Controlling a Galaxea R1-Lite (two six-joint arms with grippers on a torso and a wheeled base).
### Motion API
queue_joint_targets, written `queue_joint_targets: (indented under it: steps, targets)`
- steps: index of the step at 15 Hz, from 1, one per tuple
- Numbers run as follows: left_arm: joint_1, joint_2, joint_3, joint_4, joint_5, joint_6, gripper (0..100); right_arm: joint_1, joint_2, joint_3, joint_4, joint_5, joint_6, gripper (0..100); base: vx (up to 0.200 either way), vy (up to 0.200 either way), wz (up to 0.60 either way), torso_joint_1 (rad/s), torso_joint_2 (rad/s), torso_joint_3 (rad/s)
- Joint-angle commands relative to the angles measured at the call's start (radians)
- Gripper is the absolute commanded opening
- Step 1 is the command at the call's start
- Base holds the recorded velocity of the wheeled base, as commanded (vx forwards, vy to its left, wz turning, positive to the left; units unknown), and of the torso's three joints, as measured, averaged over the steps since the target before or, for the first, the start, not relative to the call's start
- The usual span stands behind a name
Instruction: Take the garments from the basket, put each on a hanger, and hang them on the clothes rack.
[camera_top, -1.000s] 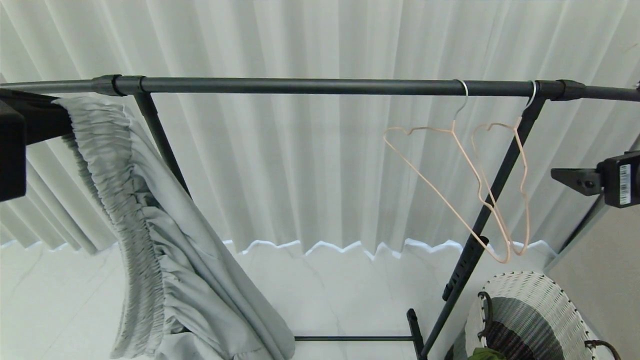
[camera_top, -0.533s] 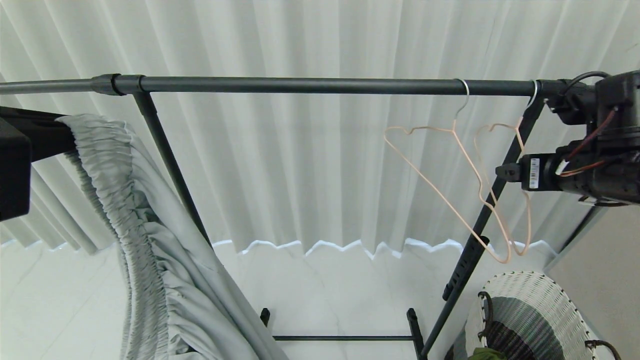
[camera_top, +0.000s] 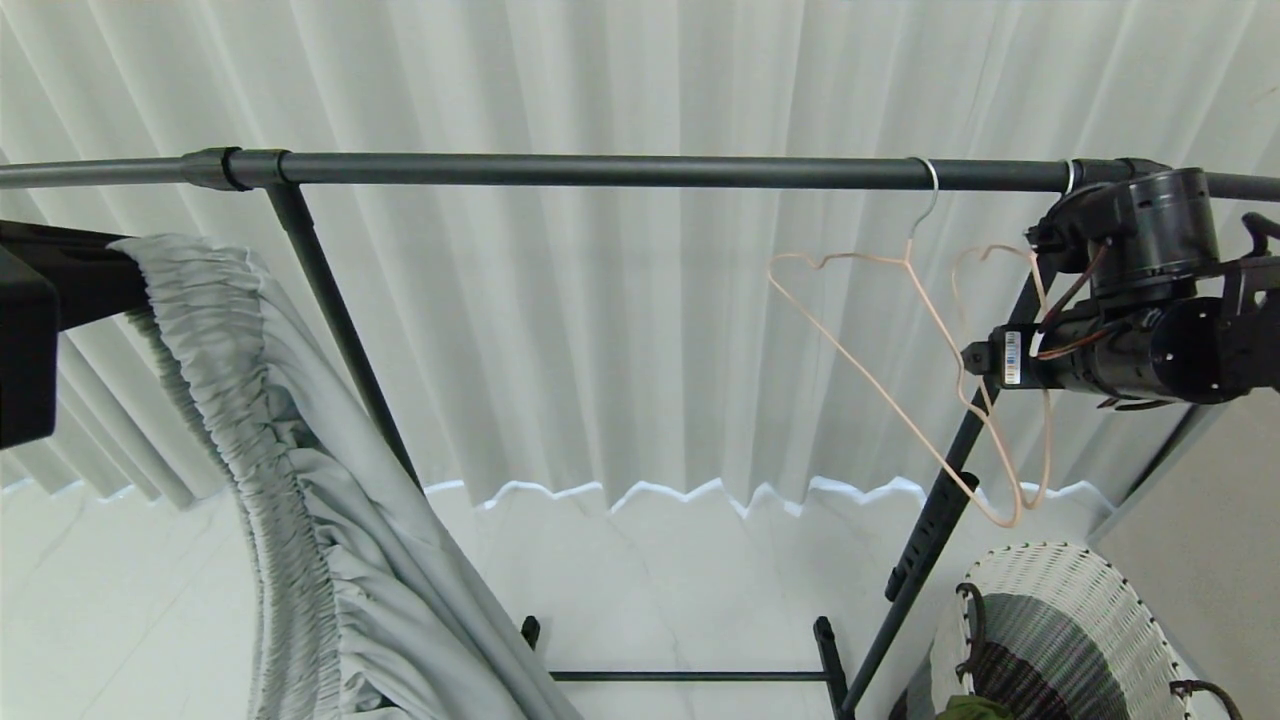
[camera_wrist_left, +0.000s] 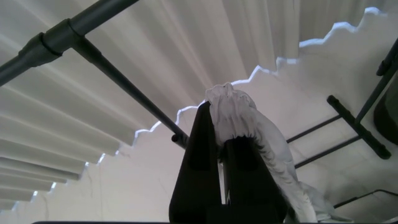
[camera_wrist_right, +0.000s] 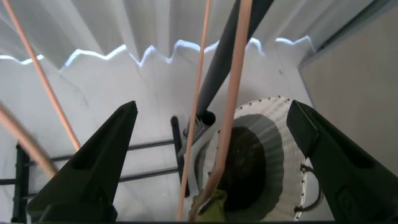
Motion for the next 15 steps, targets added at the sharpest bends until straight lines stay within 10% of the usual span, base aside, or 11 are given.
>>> queue_joint_targets:
  steps: [1,3,4,15]
  targets:
    - [0.000,-0.001,0.001,0.000,0.001,0.000,0,-0.001,-0.002,0.001,0.014,-0.009,0.005,100,0.000,0.000,0.00,0.000,0.00,0.000]
    - [0.000,0.001,0.001,0.000,0.001,0.000,0,-0.001,-0.006,-0.003,0.038,-0.029,0.034,100,0.000,0.000,0.00,0.000,0.00,0.000]
    - [0.000,0.002,0.001,0.000,0.001,0.000,0,-0.001,-0.013,0.000,0.044,-0.041,0.044,0,0.000,0.000,0.00,0.000,0.00,0.000]
    - [0.000,-0.001,-0.002,0.000,0.001,0.002,0,-0.004,-0.080,0.005,0.089,-0.044,0.046,0,0.000,0.000,0.00,0.000,0.00,0.000]
